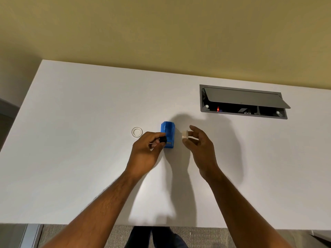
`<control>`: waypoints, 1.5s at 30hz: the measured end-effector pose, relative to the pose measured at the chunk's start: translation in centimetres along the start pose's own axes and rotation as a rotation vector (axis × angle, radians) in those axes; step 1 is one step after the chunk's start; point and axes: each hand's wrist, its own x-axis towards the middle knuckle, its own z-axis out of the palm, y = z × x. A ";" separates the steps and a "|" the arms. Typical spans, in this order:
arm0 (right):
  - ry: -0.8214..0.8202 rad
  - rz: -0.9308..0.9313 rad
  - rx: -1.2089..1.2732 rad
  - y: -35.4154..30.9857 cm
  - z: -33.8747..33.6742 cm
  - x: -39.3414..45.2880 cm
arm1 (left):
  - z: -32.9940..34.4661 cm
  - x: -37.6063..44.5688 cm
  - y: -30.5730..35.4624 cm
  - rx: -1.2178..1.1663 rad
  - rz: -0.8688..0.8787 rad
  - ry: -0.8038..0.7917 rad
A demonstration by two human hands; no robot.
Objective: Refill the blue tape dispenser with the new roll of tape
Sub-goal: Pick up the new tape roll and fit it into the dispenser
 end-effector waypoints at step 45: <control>-0.215 -0.100 -0.032 -3.4 1.9 -2.1 | 0.2 1.2 1.7 -0.035 -0.039 0.000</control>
